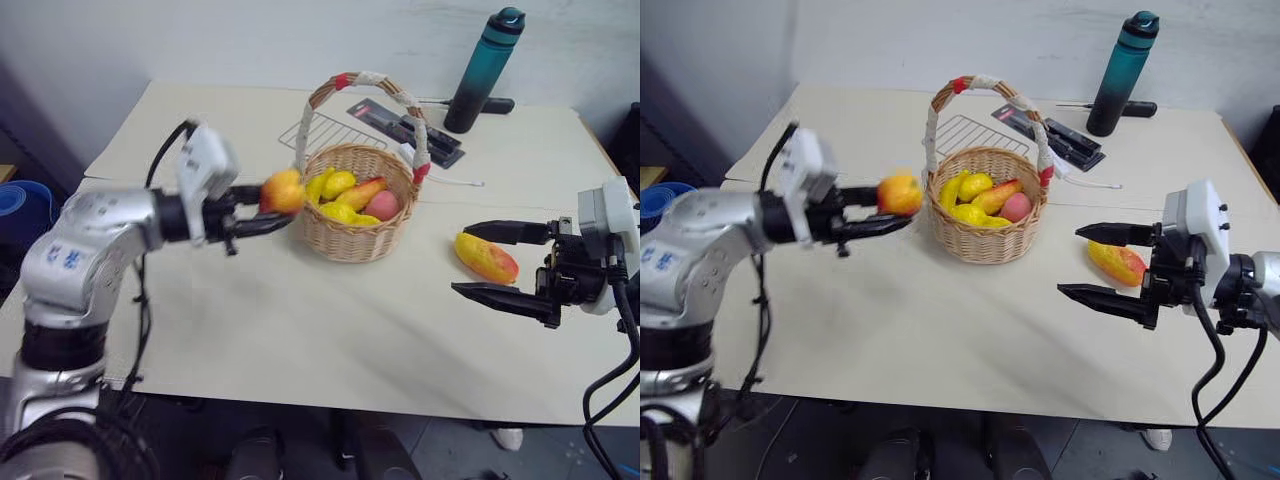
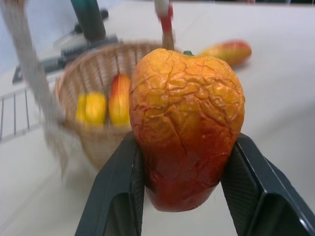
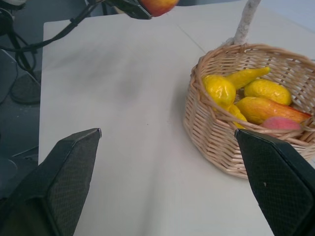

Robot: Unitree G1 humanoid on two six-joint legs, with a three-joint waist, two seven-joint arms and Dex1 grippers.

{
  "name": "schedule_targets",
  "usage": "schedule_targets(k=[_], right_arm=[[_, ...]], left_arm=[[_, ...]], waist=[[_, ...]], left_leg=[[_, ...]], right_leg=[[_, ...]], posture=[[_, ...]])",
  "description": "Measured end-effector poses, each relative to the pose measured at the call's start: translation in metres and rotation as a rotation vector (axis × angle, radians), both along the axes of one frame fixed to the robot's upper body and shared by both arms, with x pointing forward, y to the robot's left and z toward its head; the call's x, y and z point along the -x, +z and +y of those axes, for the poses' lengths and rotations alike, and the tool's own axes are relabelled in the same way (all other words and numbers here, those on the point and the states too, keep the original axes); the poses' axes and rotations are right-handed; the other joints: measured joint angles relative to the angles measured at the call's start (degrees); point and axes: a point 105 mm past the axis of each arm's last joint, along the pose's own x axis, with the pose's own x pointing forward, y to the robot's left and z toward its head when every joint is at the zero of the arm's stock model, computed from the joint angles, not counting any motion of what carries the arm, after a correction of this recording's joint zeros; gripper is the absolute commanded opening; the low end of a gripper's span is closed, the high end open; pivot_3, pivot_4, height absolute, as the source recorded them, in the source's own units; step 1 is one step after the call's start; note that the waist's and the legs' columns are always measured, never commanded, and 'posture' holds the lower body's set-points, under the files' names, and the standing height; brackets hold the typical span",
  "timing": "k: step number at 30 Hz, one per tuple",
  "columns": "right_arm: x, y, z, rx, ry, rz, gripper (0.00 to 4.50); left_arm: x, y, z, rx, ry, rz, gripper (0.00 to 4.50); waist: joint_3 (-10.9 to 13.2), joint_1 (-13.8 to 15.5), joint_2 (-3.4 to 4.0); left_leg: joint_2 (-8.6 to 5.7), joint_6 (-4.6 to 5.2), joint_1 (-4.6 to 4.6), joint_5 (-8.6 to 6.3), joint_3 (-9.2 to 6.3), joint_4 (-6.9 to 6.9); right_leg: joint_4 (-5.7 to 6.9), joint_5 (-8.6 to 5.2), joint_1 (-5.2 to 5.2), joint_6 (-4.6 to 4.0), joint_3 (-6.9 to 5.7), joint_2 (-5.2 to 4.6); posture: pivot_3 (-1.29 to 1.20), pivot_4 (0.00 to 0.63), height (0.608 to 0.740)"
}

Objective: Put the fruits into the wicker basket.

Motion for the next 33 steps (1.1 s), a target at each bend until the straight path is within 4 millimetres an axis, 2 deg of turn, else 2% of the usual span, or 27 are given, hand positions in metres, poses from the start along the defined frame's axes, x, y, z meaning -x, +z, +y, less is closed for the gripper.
schedule_targets(k=[3, 6, 10, 13, 18, 19, 21, 25, 29, 31, 33], right_arm=[[-0.005, -0.007, -0.003, 0.013, -0.042, -0.008, 4.50], [-0.009, -0.006, -0.006, 0.025, -0.076, -0.030, 4.50], [-0.013, -0.006, -0.005, 0.018, -0.103, -0.047, 4.50], [-0.011, -0.011, -0.002, 0.014, -0.104, -0.040, 4.50], [-0.009, -0.017, 0.005, 0.020, -0.101, -0.029, 4.50], [-0.009, -0.017, 0.005, 0.020, -0.107, -0.028, 4.50], [-0.009, -0.022, 0.002, 0.015, -0.135, -0.012, 4.50], [-0.013, -0.035, -0.018, -0.009, -0.286, 0.017, 4.50], [0.000, -0.045, -0.055, -0.006, -0.448, 0.058, 4.50], [0.004, -0.050, -0.071, 0.014, -0.509, 0.073, 4.50], [0.008, -0.059, -0.090, 0.020, -0.578, 0.105, 4.50]], left_arm=[[-0.024, 0.001, -0.029, -0.002, 0.026, 0.033, 1.75], [-0.047, -0.002, -0.043, -0.021, 0.072, 0.042, 1.75], [-0.077, -0.024, -0.054, -0.030, 0.144, 0.095, 1.75], [-0.087, -0.029, -0.058, 0.008, 0.159, 0.133, 2.75], [-0.088, -0.007, -0.057, 0.081, 0.125, 0.081, 4.24], [-0.086, -0.004, -0.056, 0.088, 0.112, 0.071, 4.45], [-0.072, 0.005, -0.046, 0.115, 0.048, 0.048, 4.45], [-0.040, 0.014, -0.007, 0.148, -0.036, 0.043, 4.45], [0.003, 0.021, 0.043, 0.088, -0.108, 0.069, 4.45], [0.022, 0.022, 0.056, 0.012, -0.154, 0.068, 4.45], [0.037, 0.015, 0.066, -0.077, -0.190, 0.102, 4.45]], waist=[[0.01, -0.16, -0.01], [0.00, -0.30, 0.00], [0.01, -0.34, -0.01], [0.01, -0.24, -0.02], [0.01, -0.23, -0.01], [0.01, -0.21, -0.02], [0.01, -0.32, -0.01], [0.01, -0.36, 0.00], [0.01, -0.23, -0.01], [0.00, -0.25, -0.03], [0.00, -0.19, -0.03]], left_leg=[[-0.01, 0.00, 0.01, 0.04, 0.05, 0.03], [-0.01, -0.12, 0.08, 0.13, 0.11, -0.09], [0.02, -0.20, 0.11, 0.20, 0.13, -0.20], [0.03, -0.20, 0.04, 0.20, 0.11, -0.21], [0.04, -0.21, 0.03, 0.19, 0.15, -0.23], [0.05, -0.22, 0.03, 0.19, 0.15, -0.23], [0.11, -0.55, 0.06, 0.36, 0.19, -0.30], [0.17, -0.73, 0.11, 0.44, 0.17, -0.37], [0.17, -0.77, 0.10, 0.45, 0.09, -0.35], [0.13, -0.71, 0.19, 0.42, 0.10, -0.30], [0.08, -0.46, 0.19, 0.34, 0.12, -0.32]], right_leg=[[0.05, 0.00, -0.04, 0.00, 0.07, 0.04], [0.08, 0.00, -0.05, -0.01, 0.14, 0.10], [0.11, 0.00, -0.11, -0.07, 0.18, 0.13], [0.10, 0.00, -0.17, -0.07, 0.15, 0.13], [0.09, -0.01, -0.18, -0.05, 0.17, 0.12], [0.08, -0.01, -0.18, -0.05, 0.16, 0.12], [0.08, -0.03, -0.18, -0.07, 0.17, 0.13], [0.21, -0.14, -0.23, -0.18, 0.11, 0.14], [0.22, -0.20, -0.23, -0.25, 0.02, 0.13], [0.12, -0.20, -0.07, -0.24, 0.03, 0.10], [-0.02, -0.21, -0.01, -0.23, 0.04, 0.05]], posture=[[0.00, 0.150, 0.740], [0.00, 0.150, 0.740], [0.00, 0.150, 0.740], [0.00, 0.150, 0.740], [0.00, 0.150, 0.740], [0.00, 0.150, 0.740], [0.00, 0.150, 0.740], [0.00, 0.150, 0.740], [0.00, 0.150, 0.740], [0.00, 0.150, 0.740], [0.00, 0.150, 0.740]])
